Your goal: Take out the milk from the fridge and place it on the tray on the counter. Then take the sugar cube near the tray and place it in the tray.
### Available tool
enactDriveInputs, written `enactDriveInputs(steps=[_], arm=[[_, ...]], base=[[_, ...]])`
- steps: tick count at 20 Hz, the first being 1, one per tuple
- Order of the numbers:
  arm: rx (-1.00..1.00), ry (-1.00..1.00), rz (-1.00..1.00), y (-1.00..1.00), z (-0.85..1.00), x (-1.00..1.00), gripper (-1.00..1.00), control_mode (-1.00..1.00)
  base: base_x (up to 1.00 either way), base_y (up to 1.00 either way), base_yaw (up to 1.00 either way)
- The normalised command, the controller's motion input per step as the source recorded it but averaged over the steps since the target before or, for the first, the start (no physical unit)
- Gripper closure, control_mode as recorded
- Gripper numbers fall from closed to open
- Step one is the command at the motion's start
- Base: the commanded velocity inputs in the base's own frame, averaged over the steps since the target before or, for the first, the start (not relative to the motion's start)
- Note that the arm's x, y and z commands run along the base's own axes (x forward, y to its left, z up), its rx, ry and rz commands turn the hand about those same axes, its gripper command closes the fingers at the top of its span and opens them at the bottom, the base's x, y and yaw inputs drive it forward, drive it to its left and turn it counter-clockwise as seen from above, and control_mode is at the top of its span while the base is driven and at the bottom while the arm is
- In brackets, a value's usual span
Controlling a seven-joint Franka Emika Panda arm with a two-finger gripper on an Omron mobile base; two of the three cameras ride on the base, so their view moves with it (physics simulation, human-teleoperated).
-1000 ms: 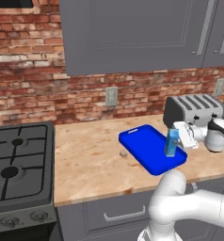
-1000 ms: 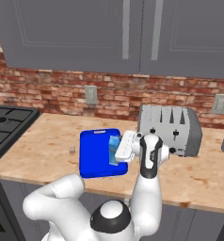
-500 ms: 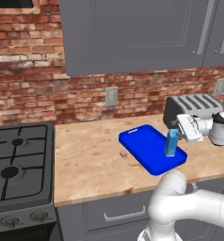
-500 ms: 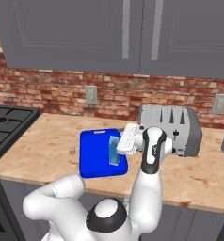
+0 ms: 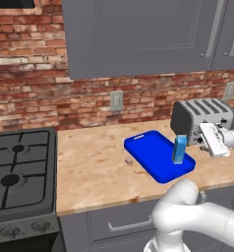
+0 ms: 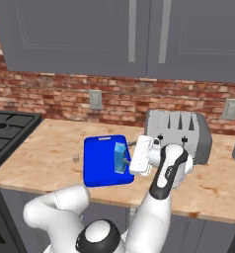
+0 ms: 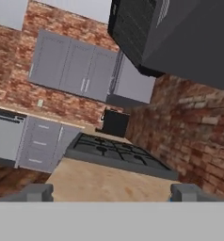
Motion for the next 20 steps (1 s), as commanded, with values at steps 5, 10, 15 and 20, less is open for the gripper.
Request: enactDriveInputs(steps=[5,10,15,20], arm=[[0.00,-0.08,-0.15,0.01,0.34,-0.74,-1.00,-1.00],[0.00,-0.01,-0.20,0.19,0.33,-0.52,-1.00,-1.00],[0.00,0.00,-0.13,0.43,0.95,-0.61,-1.00,-1.00],[-0.09,0.00,-0.14,0.94,0.62,-0.56,-1.00,-1.00]], base=[[0.00,0.00,0.00],[0.00,0.00,0.00],[0.00,0.00,0.00],[0.00,0.00,0.00]])
